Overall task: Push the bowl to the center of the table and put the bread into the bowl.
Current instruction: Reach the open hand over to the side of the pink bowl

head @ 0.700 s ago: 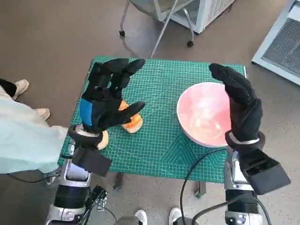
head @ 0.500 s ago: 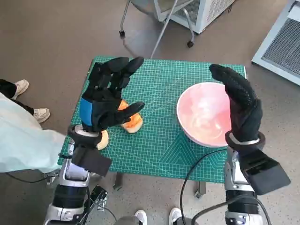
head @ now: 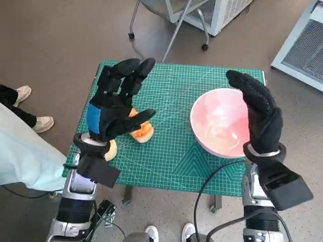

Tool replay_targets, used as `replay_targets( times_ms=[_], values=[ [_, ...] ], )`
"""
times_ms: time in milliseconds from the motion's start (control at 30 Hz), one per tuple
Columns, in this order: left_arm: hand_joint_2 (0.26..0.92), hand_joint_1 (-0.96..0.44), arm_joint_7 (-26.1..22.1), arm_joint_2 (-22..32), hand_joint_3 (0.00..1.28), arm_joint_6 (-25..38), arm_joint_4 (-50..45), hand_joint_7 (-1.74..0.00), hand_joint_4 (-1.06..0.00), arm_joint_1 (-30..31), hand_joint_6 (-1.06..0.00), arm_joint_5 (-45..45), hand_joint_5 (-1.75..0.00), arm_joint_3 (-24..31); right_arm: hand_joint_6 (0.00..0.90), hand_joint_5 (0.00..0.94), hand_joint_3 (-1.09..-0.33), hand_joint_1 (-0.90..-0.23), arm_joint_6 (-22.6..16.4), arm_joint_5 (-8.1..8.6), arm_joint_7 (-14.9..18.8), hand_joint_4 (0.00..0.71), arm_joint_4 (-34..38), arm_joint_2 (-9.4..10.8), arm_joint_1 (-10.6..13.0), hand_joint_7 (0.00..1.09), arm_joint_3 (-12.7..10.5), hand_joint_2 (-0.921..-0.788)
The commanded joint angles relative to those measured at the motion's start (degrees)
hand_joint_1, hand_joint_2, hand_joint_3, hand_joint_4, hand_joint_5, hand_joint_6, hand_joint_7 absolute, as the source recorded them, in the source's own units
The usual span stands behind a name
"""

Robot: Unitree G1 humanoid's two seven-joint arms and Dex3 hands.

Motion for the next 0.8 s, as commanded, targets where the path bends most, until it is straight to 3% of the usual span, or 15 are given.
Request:
replay_targets(
  times_ms=[33, 133, 333, 433, 600, 800],
  values=[
    [0.891, -0.17, 0.0, -0.1, 0.12, 0.7, 0.3, -0.77, -0.23, -1.1, -0.13, -0.7, -0.26, -0.2, 0.02, 0.002, -0.792, -0.58, -0.8, 1.21, 0.7, 0.334, 2.7, -2.6, 1.6, 0.79, -2.3, -0.921],
    [0.893, -0.17, 0.3, -0.1, 0.12, 0.9, 0.2, -0.77, -0.24, -1.1, -0.13, -0.3, -0.26, -0.2, 0.018, 0.001, -0.81, -0.577, -2.7, 0.4, -0.9, 0.331, 5.1, -4.2, 1.3, 0.79, -4.8, -0.921],
    [0.896, -0.16, 0.6, -0.1, 0.11, 0.7, 0.8, -0.77, -0.25, -1.1, -0.13, -0.3, -0.25, -0.1, 0.002, 0.0, -0.86, -0.563, -4.1, -2.67, -10.0, 0.328, 10.3, -5.2, 0.8, 0.81, -11.2, -0.921],
    [0.898, -0.16, 0.5, -0.1, 0.11, 0.3, 1.2, -0.77, -0.25, -1.1, -0.13, -0.8, -0.25, 0.0, 0.0, 0.001, -0.872, -0.56, -4.2, -1.44, -12.3, 0.328, 14.0, -6.2, 0.6, 0.83, -13.8, -0.921],
    [0.9, -0.14, 0.6, 0.1, 0.11, 0.2, 1.6, -0.77, -0.26, -1.1, -0.14, -0.7, -0.25, 0.3, -0.001, 0.002, -0.886, -0.543, -5.8, -0.79, -14.6, 0.33, 22.3, -8.6, -0.2, 0.85, -16.9, -0.921],
    [0.905, -0.13, 0.5, 0.4, 0.1, -0.6, 2.5, -0.76, -0.26, -1.3, -0.15, -1.3, -0.24, 0.5, -0.001, 0.004, -0.885, -0.544, -6.1, 1.92, -13.7, 0.333, 32.3, -10.5, -1.8, 0.84, -19.1, -0.921]
  ],
)
